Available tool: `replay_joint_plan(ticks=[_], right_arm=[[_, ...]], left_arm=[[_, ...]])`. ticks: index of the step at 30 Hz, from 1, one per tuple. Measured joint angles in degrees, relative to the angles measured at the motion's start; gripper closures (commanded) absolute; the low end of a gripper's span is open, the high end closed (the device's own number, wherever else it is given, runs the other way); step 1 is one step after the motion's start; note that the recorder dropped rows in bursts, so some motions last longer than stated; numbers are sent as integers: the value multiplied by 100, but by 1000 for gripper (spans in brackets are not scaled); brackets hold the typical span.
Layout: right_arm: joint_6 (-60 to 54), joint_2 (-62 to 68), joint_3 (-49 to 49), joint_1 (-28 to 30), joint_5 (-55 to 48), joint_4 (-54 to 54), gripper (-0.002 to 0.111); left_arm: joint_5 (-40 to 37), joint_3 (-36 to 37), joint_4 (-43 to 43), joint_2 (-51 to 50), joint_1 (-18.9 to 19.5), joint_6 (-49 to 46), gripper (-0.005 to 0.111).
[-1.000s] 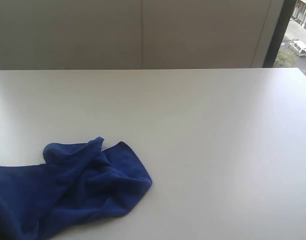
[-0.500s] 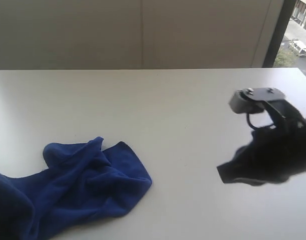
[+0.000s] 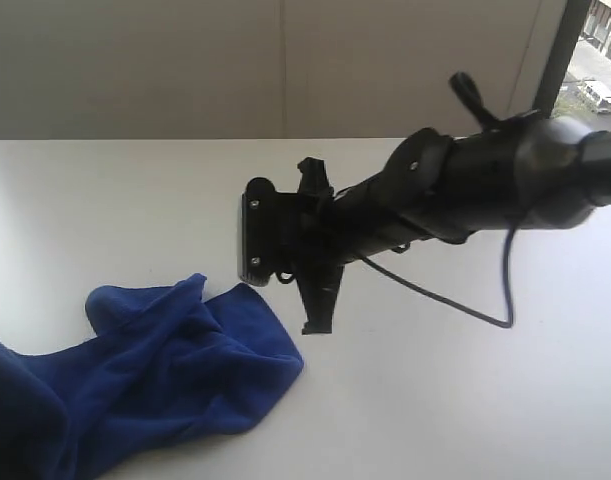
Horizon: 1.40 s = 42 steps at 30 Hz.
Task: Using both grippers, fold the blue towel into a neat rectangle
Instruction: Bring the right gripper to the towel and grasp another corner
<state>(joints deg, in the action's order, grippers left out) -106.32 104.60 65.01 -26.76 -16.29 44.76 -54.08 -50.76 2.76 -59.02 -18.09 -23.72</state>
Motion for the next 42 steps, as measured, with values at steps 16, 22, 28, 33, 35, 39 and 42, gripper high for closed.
replay_joint_plan(ticks=[16,22,28,33,35,39,42], right_arm=[[1489,1561,1632,-357,298,292,73],[1706,1737,1714,-218,257,292,73],[1892,1980,1714,-28,-178,292,73],[1903,2132,1714,-17,-299,292,73],[1903,2145,1714,-17,-297,292,74],[1903,2156,1714,-17,-207,292,85],[1918,2182,1714,-17,-204,292,96]], left_arm=[[-52,0,-107,0,0,92,107],[-62,0,-129,0,0,92,107],[-75,0,-129,0,0,106,107],[-74,0,-129,0,0,106,107],[-74,0,-137,0,0,106,107],[-74,0,-142,0,0,106,107],[-40,0,-142,0,0,106,107]])
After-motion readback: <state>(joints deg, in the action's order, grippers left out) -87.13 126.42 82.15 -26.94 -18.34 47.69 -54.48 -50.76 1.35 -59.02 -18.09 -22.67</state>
